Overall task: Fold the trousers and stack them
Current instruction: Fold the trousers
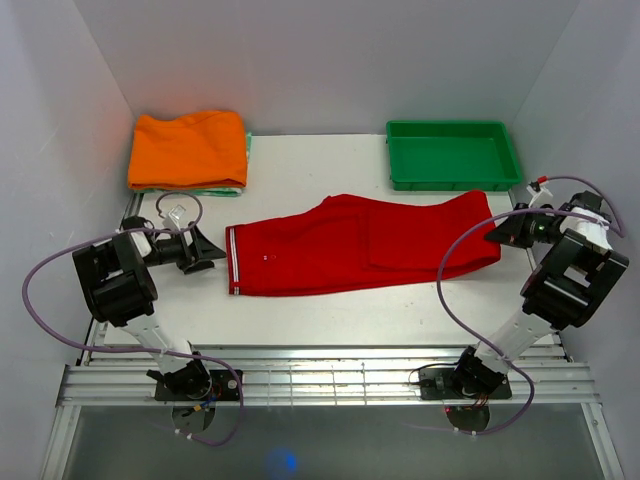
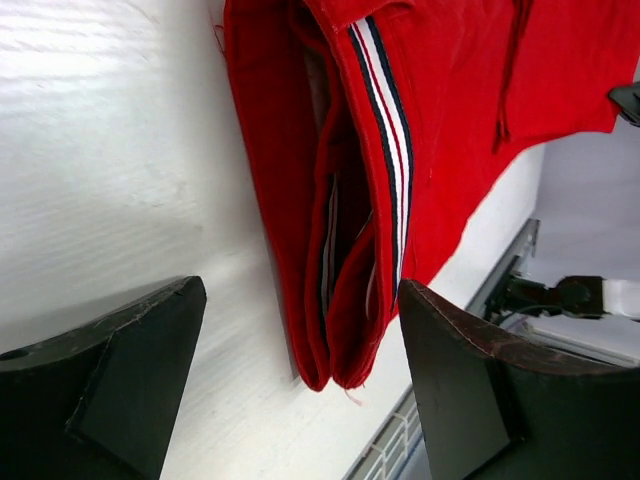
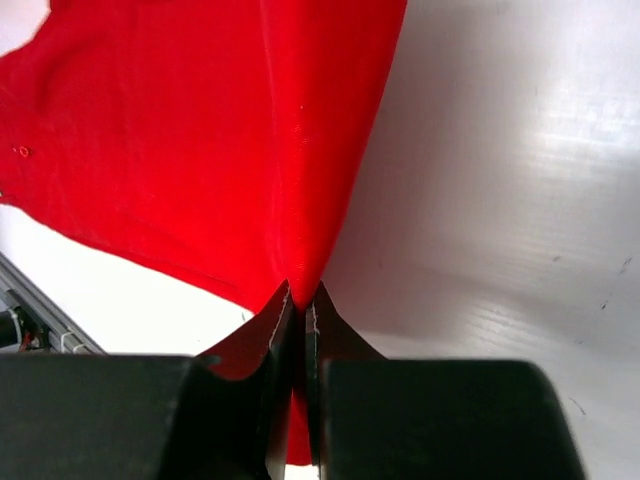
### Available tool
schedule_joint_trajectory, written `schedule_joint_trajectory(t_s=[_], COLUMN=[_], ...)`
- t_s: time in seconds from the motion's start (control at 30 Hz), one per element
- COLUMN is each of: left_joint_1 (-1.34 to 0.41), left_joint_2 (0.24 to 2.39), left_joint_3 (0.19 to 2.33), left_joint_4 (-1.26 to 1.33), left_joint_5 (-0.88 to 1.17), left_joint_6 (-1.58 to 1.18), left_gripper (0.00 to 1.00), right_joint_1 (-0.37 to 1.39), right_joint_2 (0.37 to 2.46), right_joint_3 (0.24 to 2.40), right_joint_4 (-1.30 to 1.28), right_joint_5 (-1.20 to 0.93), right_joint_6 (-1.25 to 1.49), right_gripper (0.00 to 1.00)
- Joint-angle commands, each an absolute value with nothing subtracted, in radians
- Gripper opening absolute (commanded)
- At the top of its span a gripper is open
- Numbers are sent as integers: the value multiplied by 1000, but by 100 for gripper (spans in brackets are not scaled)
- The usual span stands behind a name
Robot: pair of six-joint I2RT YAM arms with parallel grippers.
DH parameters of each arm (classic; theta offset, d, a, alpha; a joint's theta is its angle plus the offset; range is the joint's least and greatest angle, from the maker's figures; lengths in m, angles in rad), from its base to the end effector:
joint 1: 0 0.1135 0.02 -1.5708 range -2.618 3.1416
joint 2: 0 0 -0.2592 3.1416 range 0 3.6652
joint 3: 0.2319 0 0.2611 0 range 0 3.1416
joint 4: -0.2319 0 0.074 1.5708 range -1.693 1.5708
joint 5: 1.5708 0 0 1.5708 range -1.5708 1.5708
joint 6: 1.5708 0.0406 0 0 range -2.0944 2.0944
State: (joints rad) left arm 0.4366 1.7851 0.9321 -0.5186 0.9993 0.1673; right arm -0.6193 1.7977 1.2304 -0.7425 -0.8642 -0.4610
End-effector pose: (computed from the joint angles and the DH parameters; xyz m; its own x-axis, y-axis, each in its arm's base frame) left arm 0.2921 0.0986 0.1208 -0.8888 -0.3154 -0.3324 0.0711 0.6217 -0.7800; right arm 0.3035 -0.1785 0.1832 -0.8011 0.2164 -0.5580 -0.1556 0.8250 0.5433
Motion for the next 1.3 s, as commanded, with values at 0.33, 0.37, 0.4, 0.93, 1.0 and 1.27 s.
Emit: schedule_joint_trajectory(t_s=[0.33, 0.37, 0.4, 0.93, 1.0, 1.27], left_joint_1=[420, 398, 390, 302, 284, 272], left_joint_2=[1741, 1743, 1744, 1812, 1824, 1875], left_joint_3=[830, 828, 824, 833, 842, 844], left_joint_4=[-377, -379, -377, -290, -282, -262], left_joint_5=[1174, 1169, 1161, 1118, 1108, 1091], left_joint_6=[64, 66, 69, 23, 12, 11], left_gripper=[88, 88, 86, 38, 19, 0], right_joint_1=[-565, -551, -539, -53, -2, 291], right_joint_2=[1730, 1723, 1703, 1534, 1545, 1653], right_joint_3=[1295, 1295, 1293, 1227, 1227, 1307], right_joint_4=[-811, -811, -811, -468, -411, -250], right_joint_5=[-946, -963, -972, -973, -951, -868], right_joint_6=[-453, -453, -440, -42, 4, 181], right_gripper=[8, 8, 8, 8, 8, 8])
